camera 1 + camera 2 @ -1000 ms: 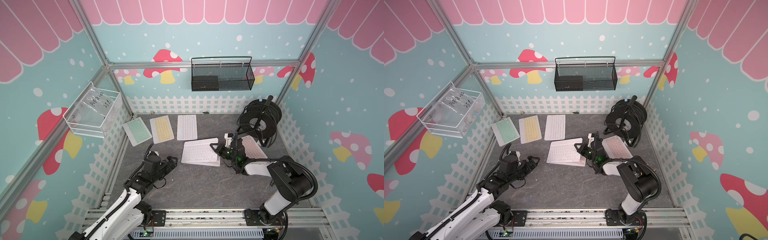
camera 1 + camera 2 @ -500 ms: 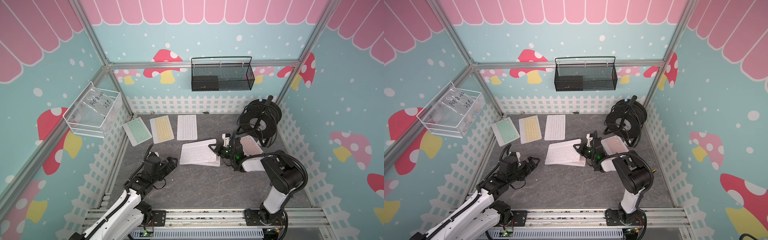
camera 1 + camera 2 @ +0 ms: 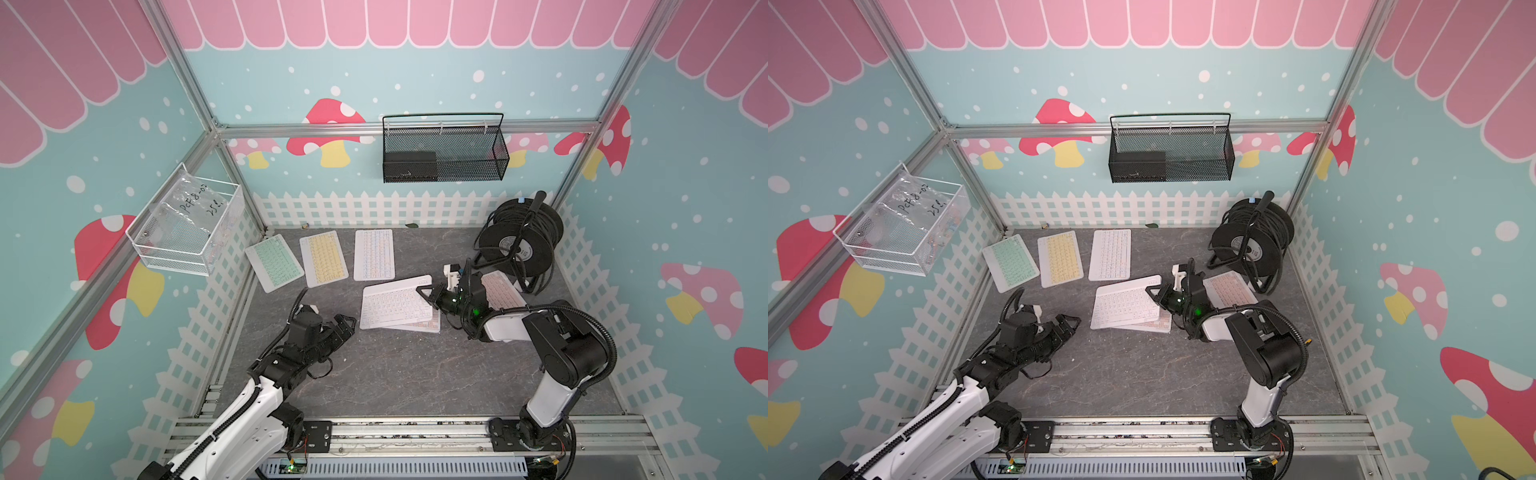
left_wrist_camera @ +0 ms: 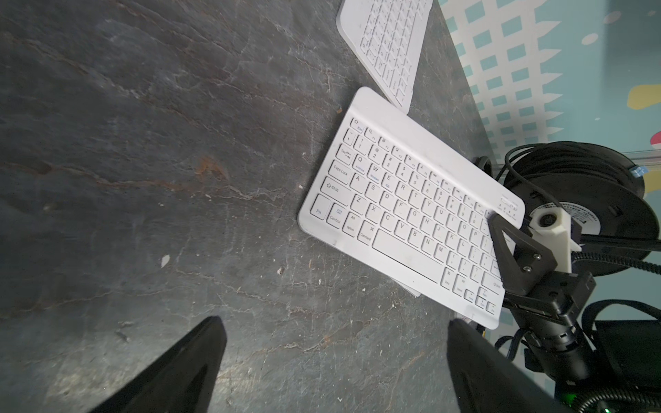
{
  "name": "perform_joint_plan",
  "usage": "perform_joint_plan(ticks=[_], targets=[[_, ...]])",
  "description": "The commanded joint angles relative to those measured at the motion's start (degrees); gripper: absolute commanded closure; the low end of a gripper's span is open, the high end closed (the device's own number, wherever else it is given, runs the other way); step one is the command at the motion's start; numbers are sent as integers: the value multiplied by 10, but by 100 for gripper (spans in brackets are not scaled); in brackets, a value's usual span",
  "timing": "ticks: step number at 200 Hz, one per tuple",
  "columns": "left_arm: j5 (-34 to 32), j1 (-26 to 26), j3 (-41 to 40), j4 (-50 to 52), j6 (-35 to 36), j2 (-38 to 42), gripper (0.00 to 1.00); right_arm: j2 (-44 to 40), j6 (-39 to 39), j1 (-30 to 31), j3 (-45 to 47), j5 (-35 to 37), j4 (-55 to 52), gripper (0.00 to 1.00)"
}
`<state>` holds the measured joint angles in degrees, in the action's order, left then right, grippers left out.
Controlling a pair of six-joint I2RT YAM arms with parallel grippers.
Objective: Stack the numeric keypads
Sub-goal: Place the numeric keypad at the numeric keypad.
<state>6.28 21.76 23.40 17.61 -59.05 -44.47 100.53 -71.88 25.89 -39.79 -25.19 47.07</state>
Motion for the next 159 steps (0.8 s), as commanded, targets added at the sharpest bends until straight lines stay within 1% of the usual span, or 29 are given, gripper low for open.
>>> perform_joint_plan(ticks=[1,50,159], targets=[[7,-5,-9,-16,-9,-1,0,-22,-14,-9,1,-4,29,95],[18,-5,-18,-40,-18,-14,1,-22,-34,-17,14,-10,58,95],[18,-4,-17,-38,-18,-15,0,-3,-16,-22,16,-3,43,93]])
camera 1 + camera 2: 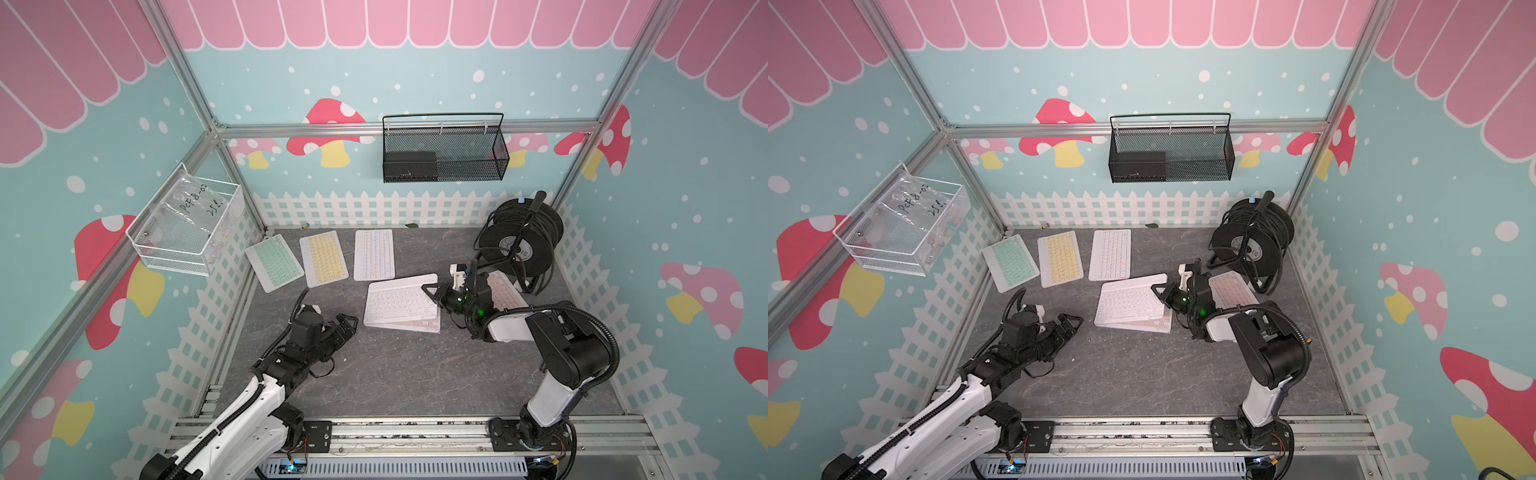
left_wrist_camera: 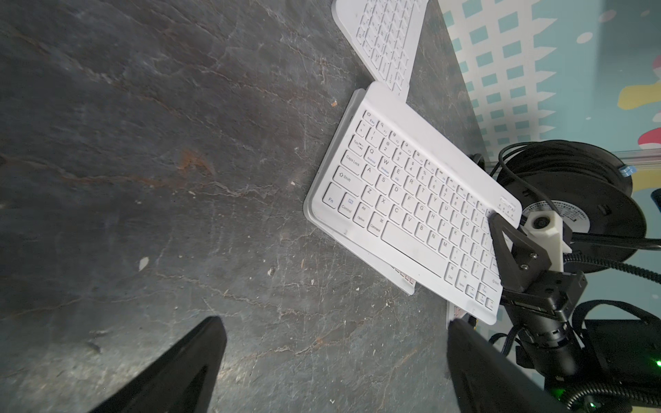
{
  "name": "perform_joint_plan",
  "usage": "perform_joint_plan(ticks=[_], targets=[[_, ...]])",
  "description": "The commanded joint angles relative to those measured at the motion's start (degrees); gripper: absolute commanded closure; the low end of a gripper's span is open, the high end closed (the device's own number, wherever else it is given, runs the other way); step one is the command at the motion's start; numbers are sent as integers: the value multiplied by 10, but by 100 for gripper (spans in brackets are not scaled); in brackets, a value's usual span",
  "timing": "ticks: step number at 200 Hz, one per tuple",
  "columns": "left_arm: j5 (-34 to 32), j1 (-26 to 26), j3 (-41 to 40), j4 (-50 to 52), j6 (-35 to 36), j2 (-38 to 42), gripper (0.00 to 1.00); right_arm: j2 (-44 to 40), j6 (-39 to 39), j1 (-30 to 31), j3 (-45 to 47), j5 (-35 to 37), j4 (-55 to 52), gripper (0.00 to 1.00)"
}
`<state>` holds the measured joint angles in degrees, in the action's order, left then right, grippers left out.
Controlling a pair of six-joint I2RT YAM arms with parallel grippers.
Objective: Stack the numeric keypads
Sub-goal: Place the numeric keypad at the numeric keypad.
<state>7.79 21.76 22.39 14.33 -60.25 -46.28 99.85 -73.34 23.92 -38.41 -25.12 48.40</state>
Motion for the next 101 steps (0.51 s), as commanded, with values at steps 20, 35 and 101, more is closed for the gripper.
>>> perform_joint_plan(ticks=[20,35,101], targets=[[3,-5,-6,-5,-6,1,1,7,2,-3,2,-4,30,90],[3,-4,-6,-5,-5,0,1,10,8,-3,-1,-4,15,86],[1,-5,-6,-6,-5,-4,1,19,53,-3,-40,-3,-106,80]])
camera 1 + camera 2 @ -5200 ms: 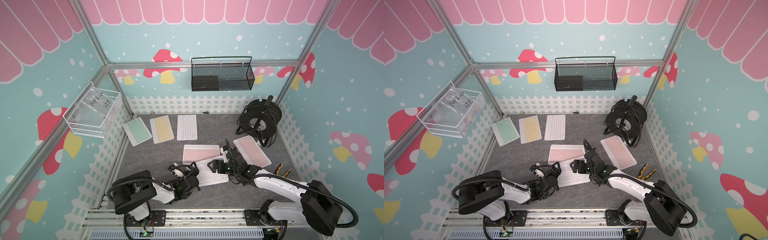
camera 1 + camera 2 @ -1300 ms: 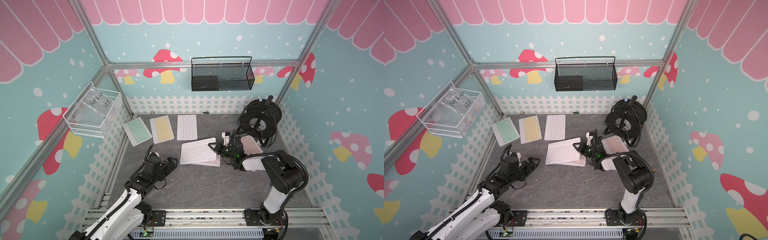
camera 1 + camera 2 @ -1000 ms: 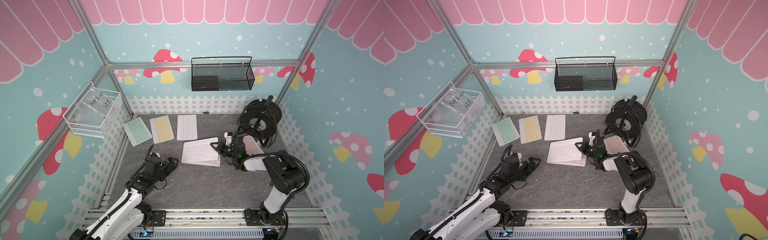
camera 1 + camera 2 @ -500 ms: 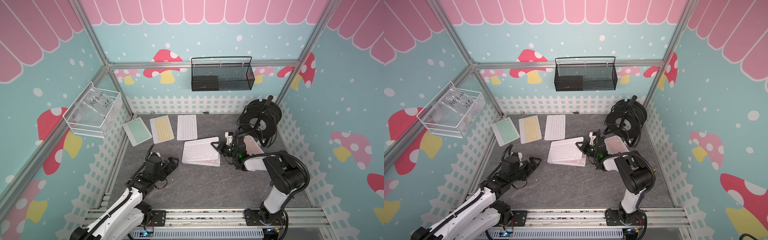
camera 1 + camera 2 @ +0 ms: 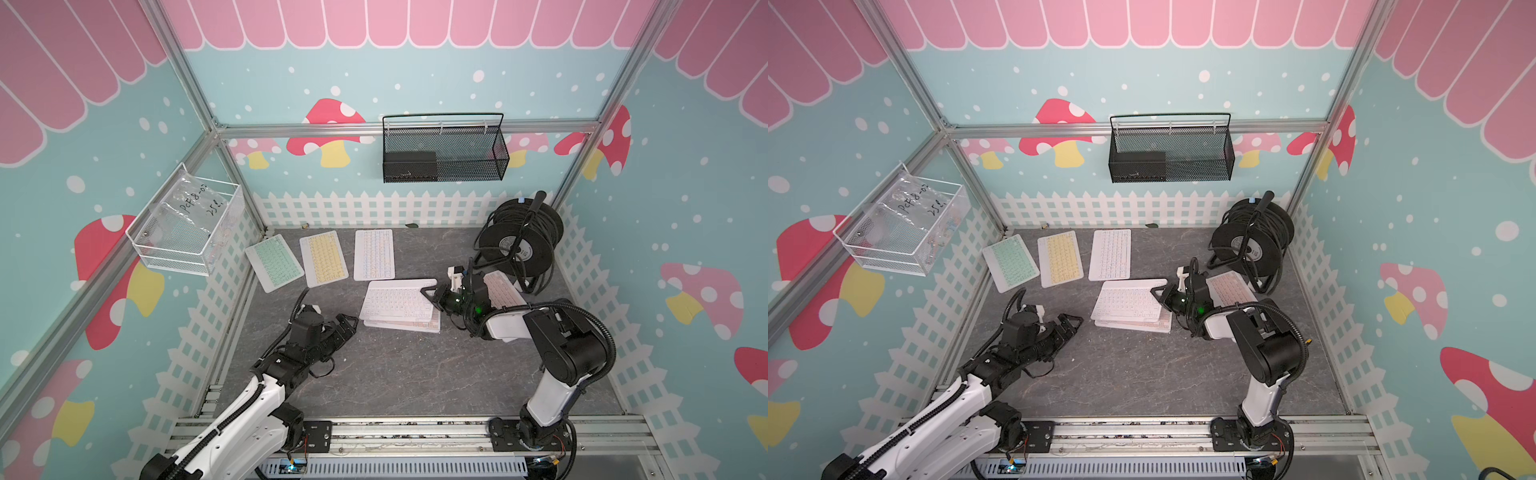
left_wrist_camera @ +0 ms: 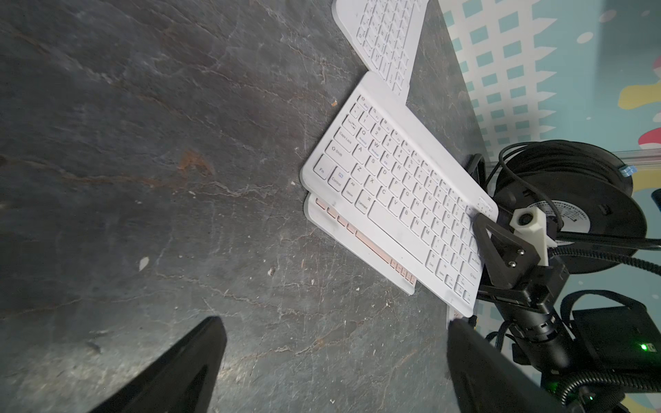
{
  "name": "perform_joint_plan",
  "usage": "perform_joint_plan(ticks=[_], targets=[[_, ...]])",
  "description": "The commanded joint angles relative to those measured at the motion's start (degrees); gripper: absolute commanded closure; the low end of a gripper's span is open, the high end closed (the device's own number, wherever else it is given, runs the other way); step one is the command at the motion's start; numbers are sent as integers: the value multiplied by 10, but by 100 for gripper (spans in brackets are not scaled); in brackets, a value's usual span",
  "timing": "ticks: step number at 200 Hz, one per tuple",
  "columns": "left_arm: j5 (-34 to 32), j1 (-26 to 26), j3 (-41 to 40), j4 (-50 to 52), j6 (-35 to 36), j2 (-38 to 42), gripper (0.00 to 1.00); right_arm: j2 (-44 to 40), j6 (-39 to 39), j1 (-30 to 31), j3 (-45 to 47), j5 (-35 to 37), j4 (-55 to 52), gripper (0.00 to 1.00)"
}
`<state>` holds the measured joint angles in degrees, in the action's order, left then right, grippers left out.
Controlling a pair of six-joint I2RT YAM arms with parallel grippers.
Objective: Stack the numeric keypads
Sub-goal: Place the numeric keypad at the numeric keypad.
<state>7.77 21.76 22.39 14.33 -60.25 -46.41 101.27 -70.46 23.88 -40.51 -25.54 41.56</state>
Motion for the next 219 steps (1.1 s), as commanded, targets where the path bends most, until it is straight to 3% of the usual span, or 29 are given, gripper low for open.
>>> perform_joint_plan(ticks=[1,74,123,219], targets=[[1,-4,-6,-6,-5,-3,1,5,24,-3,-19,2,-40,80],[0,-5,-13,-6,-6,-6,1,13,54,-15,-36,-42,-48,90],[0,-4,-17,-12,-9,-9,1,9,33,-33,-16,-117,44,90],[3,-5,-27,-22,-21,-3,0,7,12,-53,15,-140,69,90]])
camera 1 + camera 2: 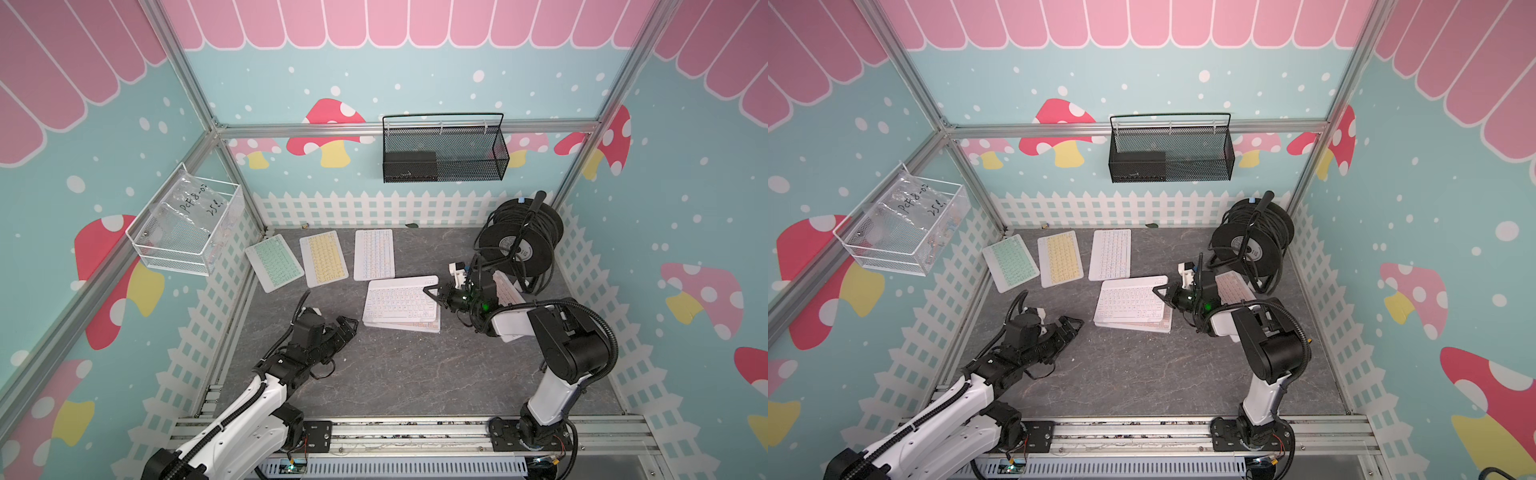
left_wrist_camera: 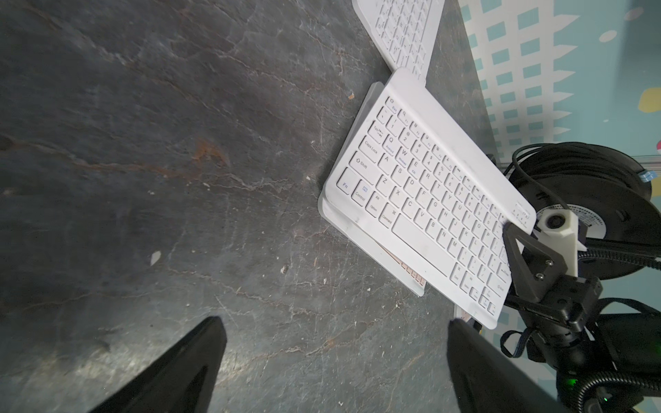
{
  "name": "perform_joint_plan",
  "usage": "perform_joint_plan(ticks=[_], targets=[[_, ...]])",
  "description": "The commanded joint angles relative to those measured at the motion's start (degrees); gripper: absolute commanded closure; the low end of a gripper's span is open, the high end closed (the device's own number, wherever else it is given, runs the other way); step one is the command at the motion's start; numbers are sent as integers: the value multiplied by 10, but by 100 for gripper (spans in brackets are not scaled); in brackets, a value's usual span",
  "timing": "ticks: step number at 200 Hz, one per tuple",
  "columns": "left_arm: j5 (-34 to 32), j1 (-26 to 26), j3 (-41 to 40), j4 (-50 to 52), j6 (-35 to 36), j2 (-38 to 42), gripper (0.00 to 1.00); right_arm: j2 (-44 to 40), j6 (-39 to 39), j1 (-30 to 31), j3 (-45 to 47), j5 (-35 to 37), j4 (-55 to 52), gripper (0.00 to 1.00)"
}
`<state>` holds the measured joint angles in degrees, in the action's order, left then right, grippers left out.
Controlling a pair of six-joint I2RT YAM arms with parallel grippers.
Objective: Stack the numeric keypads
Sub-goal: Place the numeric keypad at the numeric keypad.
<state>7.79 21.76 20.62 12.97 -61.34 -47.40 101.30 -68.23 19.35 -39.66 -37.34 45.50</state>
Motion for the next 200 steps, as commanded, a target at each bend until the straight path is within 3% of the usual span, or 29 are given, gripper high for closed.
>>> perform_joint_plan(ticks=[1,64,131,167,200], targets=[[3,-5,-9,-8,-11,7,0,7,-10,-8,6,-23,29,90],[3,-5,-15,-9,-15,10,1,26,-9,-17,-3,-63,26,89],[3,-4,-16,-9,-17,10,0,34,6,-17,-10,-59,-4,89],[3,-5,-21,-10,-20,14,1,28,27,-19,-22,-42,-42,73],[1,-5,-23,-10,-21,15,0,21,45,-20,-29,-18,-73,70]])
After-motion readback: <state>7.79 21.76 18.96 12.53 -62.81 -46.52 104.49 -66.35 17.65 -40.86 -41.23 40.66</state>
